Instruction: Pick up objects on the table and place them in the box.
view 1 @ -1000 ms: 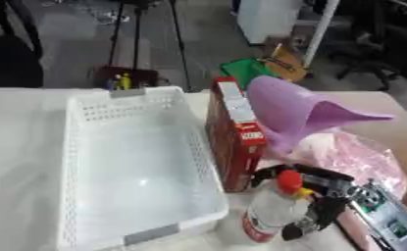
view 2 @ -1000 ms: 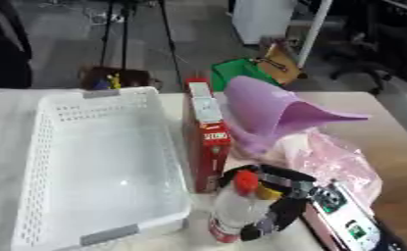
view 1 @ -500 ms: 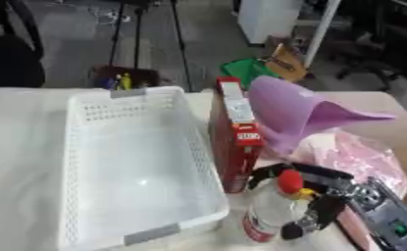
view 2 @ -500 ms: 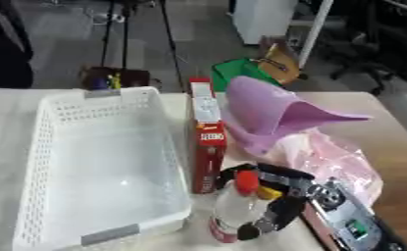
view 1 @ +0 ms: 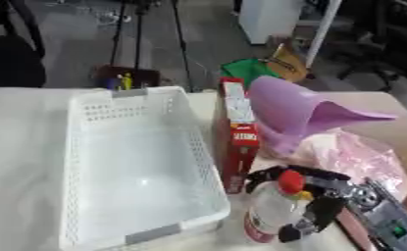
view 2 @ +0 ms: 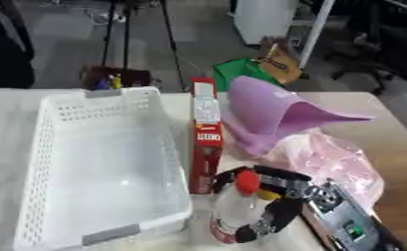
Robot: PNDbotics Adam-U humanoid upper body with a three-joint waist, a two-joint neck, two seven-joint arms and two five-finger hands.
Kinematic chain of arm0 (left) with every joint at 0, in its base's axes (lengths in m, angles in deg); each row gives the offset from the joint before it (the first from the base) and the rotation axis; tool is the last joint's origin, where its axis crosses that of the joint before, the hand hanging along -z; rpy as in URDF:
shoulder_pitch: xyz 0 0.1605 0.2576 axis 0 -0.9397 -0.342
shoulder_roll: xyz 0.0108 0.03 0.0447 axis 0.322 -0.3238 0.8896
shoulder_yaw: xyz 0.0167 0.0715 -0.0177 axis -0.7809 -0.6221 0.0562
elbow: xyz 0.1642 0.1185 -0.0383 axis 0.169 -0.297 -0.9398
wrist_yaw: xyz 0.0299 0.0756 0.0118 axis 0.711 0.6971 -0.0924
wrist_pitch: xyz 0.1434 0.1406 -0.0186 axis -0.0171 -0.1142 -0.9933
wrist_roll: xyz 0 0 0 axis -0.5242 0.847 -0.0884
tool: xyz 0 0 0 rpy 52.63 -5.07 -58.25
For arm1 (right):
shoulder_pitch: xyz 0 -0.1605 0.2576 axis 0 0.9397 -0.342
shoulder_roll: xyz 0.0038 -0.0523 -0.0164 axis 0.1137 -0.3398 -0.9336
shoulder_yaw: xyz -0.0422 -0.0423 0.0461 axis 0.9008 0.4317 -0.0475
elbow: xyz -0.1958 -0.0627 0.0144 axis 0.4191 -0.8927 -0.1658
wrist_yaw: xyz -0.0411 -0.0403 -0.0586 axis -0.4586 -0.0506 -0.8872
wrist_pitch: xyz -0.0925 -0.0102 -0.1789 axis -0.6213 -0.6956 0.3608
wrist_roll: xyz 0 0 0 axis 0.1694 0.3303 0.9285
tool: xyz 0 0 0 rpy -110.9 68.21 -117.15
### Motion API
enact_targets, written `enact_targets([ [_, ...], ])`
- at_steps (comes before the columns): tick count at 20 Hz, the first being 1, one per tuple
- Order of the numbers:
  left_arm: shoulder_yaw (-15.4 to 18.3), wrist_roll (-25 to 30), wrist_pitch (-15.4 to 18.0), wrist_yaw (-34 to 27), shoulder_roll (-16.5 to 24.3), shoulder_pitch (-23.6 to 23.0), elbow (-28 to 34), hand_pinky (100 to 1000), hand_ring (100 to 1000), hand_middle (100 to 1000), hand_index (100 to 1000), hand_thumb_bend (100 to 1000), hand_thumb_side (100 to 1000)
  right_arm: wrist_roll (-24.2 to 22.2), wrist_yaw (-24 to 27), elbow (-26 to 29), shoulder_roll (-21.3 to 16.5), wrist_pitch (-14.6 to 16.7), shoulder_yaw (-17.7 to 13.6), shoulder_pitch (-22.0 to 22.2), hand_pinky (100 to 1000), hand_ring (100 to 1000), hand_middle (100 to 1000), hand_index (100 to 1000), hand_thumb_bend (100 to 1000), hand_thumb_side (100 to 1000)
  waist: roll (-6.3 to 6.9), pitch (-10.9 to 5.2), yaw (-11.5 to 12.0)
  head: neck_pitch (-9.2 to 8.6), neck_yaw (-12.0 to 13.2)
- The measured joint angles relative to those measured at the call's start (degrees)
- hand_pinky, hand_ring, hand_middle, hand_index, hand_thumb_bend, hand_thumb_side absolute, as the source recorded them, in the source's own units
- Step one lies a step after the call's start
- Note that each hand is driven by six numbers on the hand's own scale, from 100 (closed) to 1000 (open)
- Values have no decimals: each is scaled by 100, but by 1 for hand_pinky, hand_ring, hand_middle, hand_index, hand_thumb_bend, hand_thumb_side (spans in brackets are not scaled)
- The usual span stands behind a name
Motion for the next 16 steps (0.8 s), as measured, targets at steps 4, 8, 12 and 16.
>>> enact_targets([
  [4, 0, 1, 1, 0, 0, 0, 0, 852, 820, 754, 738, 100, 1000, -12, 1, 0, 0, -12, 8, 0, 986, 1000, 731, 826, 743, 562, -1, 0, -1, -15, -1],
  [8, 0, 11, 3, 0, 0, 0, 0, 852, 820, 755, 738, 100, 1000, -6, 88, -10, 0, -6, 23, 0, 987, 1000, 716, 809, 741, 576, 0, 0, 3, -22, -15],
  [12, 1, 40, -11, 0, 0, 0, 0, 852, 820, 755, 739, 100, 1000, 61, 225, -49, -3, 61, 94, -1, 987, 1000, 718, 811, 738, 577, 2, 0, 7, -40, -22],
  [16, 3, 59, -17, 0, 0, 0, 0, 853, 820, 756, 739, 100, 1000, 123, 283, -112, -4, 123, 126, -2, 987, 1000, 715, 807, 737, 575, 2, 0, 7, -41, -25],
])
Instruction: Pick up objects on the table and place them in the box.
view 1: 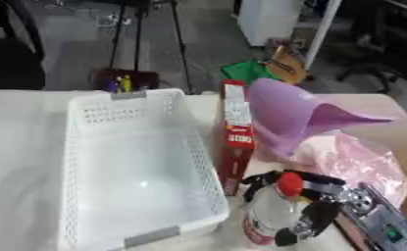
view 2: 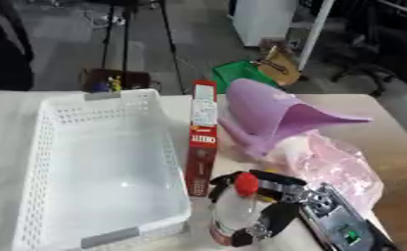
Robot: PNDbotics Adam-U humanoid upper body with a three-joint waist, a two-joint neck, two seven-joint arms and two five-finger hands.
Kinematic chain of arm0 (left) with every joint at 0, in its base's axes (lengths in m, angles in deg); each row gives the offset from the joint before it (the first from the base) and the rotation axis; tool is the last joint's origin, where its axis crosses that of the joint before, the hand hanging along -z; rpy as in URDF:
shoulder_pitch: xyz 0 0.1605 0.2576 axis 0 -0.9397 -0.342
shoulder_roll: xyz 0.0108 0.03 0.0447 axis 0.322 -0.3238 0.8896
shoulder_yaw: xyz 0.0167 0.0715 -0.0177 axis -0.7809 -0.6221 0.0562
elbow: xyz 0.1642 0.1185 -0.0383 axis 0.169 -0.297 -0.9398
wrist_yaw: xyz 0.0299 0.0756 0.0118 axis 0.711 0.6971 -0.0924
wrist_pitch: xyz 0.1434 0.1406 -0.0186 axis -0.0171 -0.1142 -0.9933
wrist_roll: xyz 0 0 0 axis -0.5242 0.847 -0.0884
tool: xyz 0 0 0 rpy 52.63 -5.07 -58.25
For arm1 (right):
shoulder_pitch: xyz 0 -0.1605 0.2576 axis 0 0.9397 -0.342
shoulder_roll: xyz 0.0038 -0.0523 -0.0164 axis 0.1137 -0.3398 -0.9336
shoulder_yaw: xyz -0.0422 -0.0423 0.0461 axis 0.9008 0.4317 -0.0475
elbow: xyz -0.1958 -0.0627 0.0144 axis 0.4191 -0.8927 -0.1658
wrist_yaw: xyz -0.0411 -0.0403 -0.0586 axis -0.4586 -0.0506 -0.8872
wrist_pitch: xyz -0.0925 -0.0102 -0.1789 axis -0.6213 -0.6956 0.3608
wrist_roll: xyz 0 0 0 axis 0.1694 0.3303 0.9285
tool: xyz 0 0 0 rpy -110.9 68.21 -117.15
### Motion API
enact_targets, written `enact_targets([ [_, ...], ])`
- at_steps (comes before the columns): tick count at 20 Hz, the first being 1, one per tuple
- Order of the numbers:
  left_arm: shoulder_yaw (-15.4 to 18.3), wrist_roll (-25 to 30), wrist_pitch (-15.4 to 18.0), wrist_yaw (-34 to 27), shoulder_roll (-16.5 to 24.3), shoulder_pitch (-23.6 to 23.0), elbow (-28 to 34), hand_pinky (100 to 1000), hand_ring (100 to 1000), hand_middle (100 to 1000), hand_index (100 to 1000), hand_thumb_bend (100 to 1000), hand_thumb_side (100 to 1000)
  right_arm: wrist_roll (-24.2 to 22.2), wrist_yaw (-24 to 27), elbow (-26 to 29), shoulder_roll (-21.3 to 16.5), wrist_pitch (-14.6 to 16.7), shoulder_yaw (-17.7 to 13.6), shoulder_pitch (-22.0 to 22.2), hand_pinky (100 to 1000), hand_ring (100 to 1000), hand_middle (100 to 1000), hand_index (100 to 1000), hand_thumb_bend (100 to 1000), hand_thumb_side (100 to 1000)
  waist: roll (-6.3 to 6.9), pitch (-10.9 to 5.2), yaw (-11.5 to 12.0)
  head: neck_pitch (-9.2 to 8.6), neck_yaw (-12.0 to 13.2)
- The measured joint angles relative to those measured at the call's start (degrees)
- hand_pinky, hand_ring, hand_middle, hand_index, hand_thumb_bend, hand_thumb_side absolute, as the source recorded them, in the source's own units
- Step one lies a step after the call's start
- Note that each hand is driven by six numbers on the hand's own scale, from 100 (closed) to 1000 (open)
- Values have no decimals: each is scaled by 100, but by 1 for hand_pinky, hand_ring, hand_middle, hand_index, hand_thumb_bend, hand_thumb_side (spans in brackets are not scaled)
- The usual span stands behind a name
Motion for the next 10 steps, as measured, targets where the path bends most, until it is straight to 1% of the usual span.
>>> enact_targets([
  [10, 29, 16, -13, 0, 0, 0, 0, 853, 821, 757, 739, 100, 1000, 66, 18, -104, -3, 66, 41, -34, 985, 1000, 697, 787, 727, 549, 9, 0, 6, -10, -32],
])
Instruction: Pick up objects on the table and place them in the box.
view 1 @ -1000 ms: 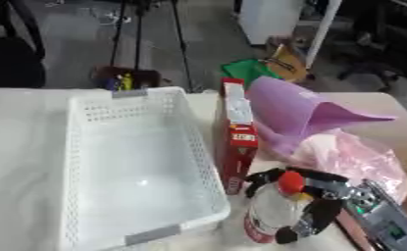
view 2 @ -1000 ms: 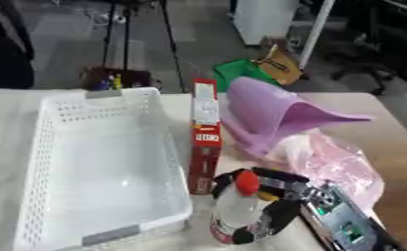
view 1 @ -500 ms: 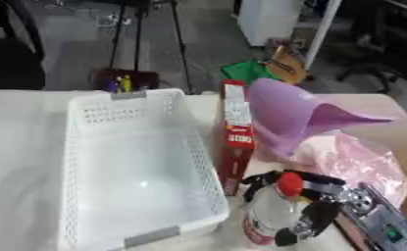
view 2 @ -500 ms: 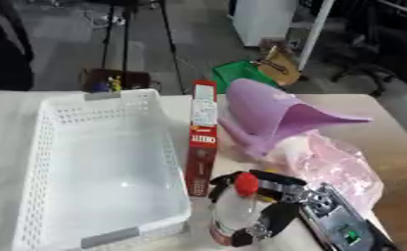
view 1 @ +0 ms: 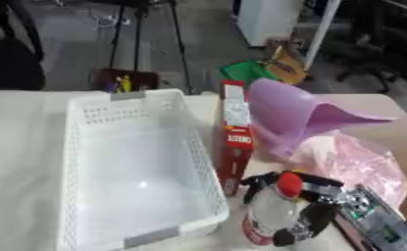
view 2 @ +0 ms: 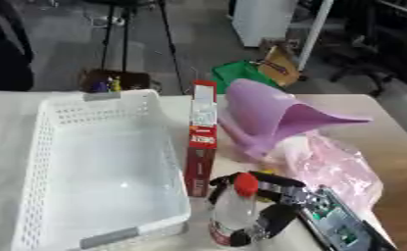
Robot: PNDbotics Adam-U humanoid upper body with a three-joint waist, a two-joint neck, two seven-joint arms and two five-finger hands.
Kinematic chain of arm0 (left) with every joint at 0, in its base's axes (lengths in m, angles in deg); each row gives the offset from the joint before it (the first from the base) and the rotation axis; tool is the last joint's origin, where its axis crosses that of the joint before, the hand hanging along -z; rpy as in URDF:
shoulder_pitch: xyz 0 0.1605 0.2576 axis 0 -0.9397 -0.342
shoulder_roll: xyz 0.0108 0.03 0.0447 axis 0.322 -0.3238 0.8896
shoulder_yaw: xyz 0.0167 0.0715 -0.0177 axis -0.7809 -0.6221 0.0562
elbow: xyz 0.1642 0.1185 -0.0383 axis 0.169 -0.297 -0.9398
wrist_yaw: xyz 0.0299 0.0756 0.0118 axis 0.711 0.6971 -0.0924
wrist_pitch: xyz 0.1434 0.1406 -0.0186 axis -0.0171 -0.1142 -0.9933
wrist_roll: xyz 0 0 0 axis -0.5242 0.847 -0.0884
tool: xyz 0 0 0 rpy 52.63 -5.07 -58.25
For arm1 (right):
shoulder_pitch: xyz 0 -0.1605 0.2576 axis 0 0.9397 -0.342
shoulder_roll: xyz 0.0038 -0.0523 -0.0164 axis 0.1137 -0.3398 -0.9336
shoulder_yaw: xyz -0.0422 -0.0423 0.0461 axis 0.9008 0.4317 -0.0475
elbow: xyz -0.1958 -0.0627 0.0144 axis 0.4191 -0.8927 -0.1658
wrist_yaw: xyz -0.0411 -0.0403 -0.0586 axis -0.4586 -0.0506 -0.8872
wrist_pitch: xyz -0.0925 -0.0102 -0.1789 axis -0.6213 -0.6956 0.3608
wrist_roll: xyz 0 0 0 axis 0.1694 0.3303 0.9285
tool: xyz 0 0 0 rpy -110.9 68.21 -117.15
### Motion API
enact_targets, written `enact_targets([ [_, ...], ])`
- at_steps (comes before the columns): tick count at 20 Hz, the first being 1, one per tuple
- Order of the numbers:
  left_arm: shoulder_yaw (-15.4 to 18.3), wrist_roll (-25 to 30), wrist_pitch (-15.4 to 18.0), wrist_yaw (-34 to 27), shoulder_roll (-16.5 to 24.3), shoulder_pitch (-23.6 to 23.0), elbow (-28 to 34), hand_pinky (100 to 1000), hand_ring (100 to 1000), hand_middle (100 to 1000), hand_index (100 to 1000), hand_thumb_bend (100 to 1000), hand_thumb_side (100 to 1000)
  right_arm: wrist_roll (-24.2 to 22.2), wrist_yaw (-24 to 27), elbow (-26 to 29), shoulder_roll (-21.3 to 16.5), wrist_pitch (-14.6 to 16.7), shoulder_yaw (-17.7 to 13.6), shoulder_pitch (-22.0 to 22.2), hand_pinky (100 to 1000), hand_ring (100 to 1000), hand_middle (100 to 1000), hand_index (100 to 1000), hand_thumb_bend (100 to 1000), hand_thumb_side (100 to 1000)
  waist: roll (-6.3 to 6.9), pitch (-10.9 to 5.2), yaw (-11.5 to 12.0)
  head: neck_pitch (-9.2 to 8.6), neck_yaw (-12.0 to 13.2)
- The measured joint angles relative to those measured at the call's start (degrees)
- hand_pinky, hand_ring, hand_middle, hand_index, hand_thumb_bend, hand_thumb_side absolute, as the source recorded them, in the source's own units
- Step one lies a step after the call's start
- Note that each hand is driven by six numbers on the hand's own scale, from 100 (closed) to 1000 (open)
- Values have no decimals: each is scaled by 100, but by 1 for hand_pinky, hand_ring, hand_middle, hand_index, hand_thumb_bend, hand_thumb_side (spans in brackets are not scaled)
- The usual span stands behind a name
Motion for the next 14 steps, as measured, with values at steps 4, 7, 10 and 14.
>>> enact_targets([
  [4, 0, 4, -4, 0, 0, 0, 0, 853, 821, 757, 739, 100, 1000, 2, 0, -10, 0, 2, 2, -12, 983, 1000, 667, 763, 719, 520, 20, 0, -2, 0, -9],
  [7, 1, 10, -9, 0, 0, 0, 0, 853, 821, 757, 739, 100, 1000, -2, -1, -35, 0, -2, -1, -12, 980, 1000, 644, 745, 713, 501, 23, 0, -3, -1, -10],
  [10, 1, 14, -11, 0, 0, 0, 0, 853, 821, 757, 739, 100, 1000, -25, -8, -41, -1, -25, -7, -12, 975, 1000, 620, 724, 700, 482, 23, 0, -5, -1, -10],
  [14, 1, 15, -11, 0, 0, 0, 0, 853, 821, 757, 738, 100, 1000, -68, -28, -72, -1, -68, -44, -12, 967, 1000, 589, 697, 678, 491, 24, 0, -5, -2, -10],
])
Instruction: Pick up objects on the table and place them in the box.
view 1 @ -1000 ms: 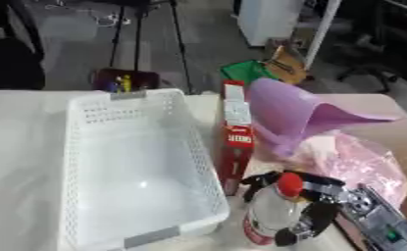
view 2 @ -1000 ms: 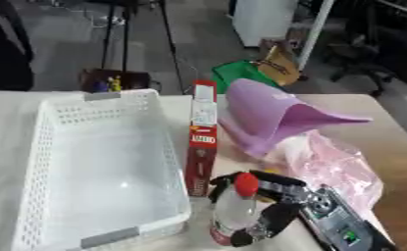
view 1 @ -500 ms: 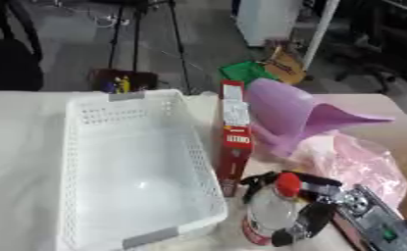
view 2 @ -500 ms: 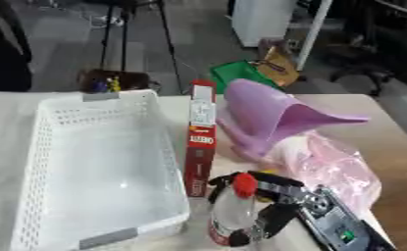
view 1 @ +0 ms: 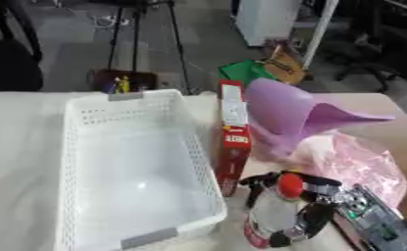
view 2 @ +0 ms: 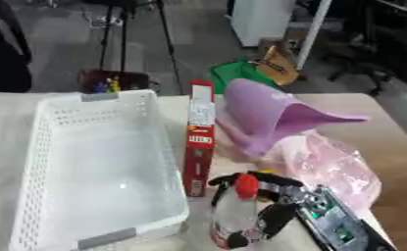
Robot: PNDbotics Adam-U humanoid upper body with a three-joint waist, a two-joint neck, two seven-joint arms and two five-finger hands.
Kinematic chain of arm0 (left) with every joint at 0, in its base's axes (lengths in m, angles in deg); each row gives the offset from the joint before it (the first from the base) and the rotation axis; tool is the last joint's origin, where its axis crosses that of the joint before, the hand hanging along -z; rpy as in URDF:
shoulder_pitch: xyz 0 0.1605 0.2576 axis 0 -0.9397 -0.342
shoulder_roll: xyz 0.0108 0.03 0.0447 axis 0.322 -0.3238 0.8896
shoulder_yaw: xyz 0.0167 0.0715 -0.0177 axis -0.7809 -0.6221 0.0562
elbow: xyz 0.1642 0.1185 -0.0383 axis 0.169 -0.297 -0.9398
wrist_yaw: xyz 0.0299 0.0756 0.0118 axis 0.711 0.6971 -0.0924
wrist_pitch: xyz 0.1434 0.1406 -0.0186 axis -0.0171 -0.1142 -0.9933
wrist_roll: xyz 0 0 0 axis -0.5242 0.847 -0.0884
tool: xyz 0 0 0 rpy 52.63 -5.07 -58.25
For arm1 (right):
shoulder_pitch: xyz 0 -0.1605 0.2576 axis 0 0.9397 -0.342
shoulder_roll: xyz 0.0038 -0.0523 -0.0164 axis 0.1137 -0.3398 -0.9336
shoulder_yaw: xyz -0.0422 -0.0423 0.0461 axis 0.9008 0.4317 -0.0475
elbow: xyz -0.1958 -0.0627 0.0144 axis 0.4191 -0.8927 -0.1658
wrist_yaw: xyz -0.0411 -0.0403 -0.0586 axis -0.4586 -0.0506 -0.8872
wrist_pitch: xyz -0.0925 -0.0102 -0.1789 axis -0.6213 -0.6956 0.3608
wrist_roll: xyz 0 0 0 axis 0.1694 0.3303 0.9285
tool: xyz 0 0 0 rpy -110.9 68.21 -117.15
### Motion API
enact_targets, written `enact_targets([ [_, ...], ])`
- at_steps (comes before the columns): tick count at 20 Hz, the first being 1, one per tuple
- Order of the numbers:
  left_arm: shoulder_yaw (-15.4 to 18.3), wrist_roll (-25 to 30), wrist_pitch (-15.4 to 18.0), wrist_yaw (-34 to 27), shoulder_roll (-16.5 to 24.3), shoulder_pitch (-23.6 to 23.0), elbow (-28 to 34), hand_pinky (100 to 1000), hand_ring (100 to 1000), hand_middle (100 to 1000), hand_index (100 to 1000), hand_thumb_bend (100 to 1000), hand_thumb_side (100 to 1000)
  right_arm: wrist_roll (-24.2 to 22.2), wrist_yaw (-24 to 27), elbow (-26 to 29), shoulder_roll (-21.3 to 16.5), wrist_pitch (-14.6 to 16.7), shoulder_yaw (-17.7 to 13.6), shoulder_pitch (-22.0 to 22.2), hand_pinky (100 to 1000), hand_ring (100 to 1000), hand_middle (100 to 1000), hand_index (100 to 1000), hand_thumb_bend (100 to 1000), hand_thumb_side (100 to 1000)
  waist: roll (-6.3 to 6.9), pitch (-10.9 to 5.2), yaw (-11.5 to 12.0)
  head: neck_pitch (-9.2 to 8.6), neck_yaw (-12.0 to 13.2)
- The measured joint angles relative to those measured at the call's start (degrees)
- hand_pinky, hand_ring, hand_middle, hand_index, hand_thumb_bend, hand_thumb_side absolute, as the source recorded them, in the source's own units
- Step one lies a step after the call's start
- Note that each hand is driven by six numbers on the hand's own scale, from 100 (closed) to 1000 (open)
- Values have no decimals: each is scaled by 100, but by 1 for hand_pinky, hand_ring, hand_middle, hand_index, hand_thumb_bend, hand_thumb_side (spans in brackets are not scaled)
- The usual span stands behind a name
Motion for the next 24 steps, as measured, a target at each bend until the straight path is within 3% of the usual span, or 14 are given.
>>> enact_targets([
  [16, 2, 3, 2, 0, 0, 1, 0, 854, 821, 758, 738, 100, 1000, -142, -2, -30, -1, -142, -148, -4, 957, 1000, 525, 639, 631, 471, 1, 0, 0, -10, 4],
  [24, 2, 14, 13, 0, 0, 1, 0, 855, 821, 759, 738, 100, 1000, -183, 22, -20, -28, -183, -216, -8, 953, 1000, 506, 623, 626, 370, 1, 0, -16, -10, 21],
])
